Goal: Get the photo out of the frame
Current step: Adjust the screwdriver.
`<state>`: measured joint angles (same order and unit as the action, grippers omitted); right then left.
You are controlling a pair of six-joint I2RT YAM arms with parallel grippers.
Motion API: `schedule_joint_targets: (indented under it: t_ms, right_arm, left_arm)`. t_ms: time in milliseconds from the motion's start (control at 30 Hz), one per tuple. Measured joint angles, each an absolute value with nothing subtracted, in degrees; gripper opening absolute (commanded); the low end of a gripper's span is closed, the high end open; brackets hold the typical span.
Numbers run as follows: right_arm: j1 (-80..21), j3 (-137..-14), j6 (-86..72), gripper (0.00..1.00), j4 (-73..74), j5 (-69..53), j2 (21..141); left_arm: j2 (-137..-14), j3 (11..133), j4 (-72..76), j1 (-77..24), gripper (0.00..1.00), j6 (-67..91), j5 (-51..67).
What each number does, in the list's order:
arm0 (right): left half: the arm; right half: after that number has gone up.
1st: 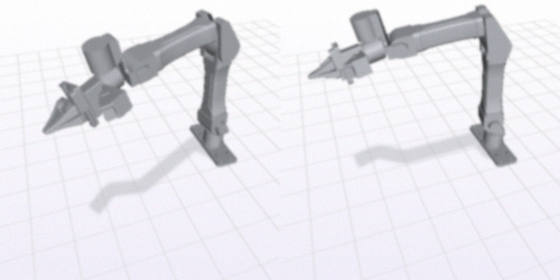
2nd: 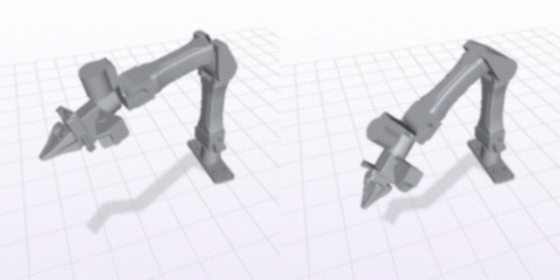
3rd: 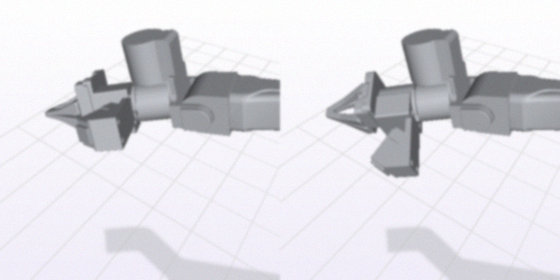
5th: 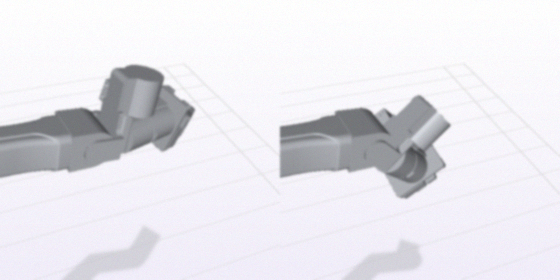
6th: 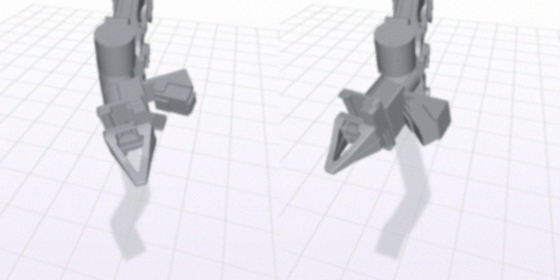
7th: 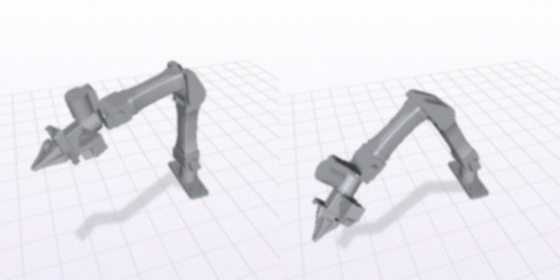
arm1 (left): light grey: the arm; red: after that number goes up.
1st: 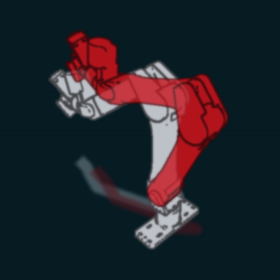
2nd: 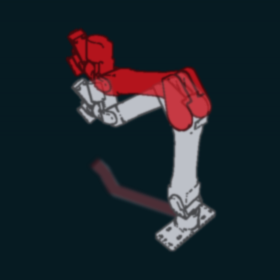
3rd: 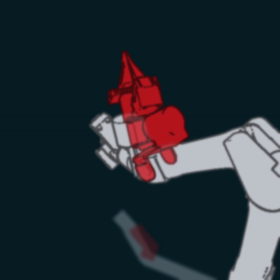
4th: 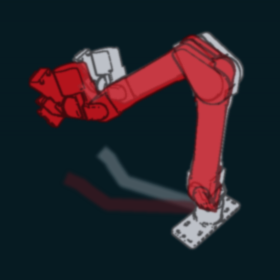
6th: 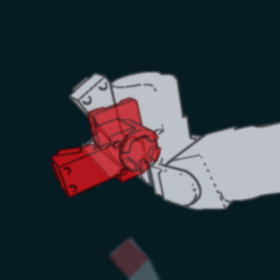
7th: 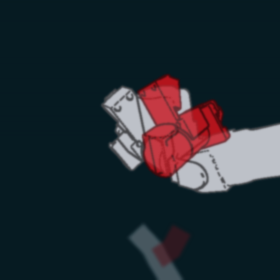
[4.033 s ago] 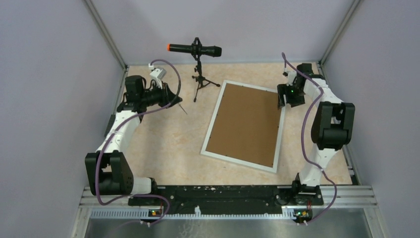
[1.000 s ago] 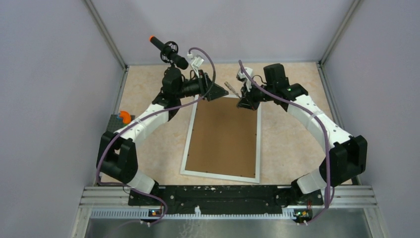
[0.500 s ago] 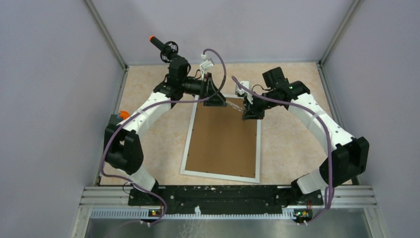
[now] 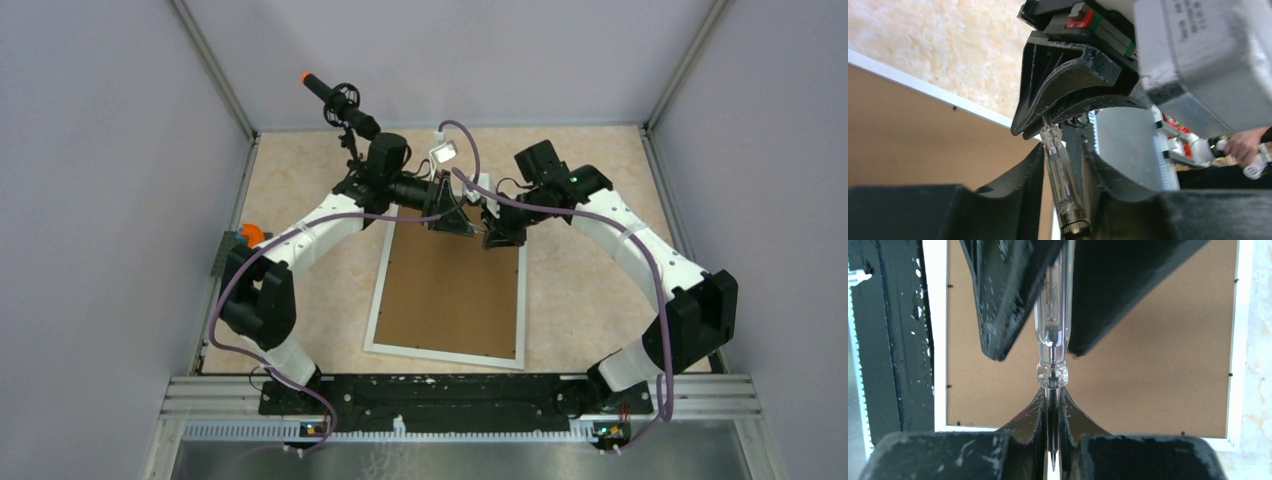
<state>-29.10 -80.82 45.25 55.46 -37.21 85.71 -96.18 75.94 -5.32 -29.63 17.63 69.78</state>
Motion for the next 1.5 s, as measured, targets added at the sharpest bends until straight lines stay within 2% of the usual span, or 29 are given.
schedule_joint_targets:
  t_ms: [33, 100, 200, 267, 333, 700, 867, 1133, 1333, 1500]
  right_arm:
    - [-29.10, -80.82, 44.75, 0.06, 55.92, -36.86, 85.91]
    - [-29.12, -80.84, 43.62, 0.23, 55.81, -36.18, 85.95]
    - [-29.15, -80.90, 42.57, 0.55, 55.16, -35.59, 86.00]
    - [-28.71, -80.90, 40.91, 0.67, 54.22, -35.16, 86.00]
    - [-27.03, -80.44, 38.57, 0.72, 52.56, -35.77, 85.76]
    - [-2.00, -74.37, 19.77, 0.72, 45.12, -39.86, 85.76]
    - [0.01, -72.60, 14.11, 0.68, 42.57, -40.75, 88.84]
    - [2.31, -71.24, 10.33, 0.55, 37.93, -41.71, 95.26]
    - [2.81, -70.54, 8.54, 0.54, 33.78, -45.30, 98.65]
    - [0.82, -70.63, 14.94, 0.56, 31.99, -48.01, 98.43]
  left_arm:
    - [-96.18, 75.16, -4.45, -29.63, 0.10, 18.06, 69.10]
    - [-96.27, 74.04, -2.90, -29.54, 0.03, 18.98, 67.70]
    - [-96.42, 73.58, -0.82, -29.52, 0.00, 20.18, 67.44]
    - [-96.42, 73.10, 0.21, -29.52, 0.00, 20.49, 66.63]
    - [-96.44, 72.31, 0.75, -29.45, 0.00, 20.67, 64.82]
    - [-105.93, 71.94, 6.76, -29.23, 0.00, 22.61, 57.89]
    - [-113.32, 77.43, 5.93, -29.06, 0.00, 22.28, 54.26]
    - [-122.43, 84.77, 9.32, -27.18, 0.00, 29.10, 53.45]
    - [-126.15, 88.40, 8.88, -26.68, 0.00, 34.65, 56.31]
    - [-128.05, 92.27, 10.13, -26.68, 0.00, 40.66, 63.53]
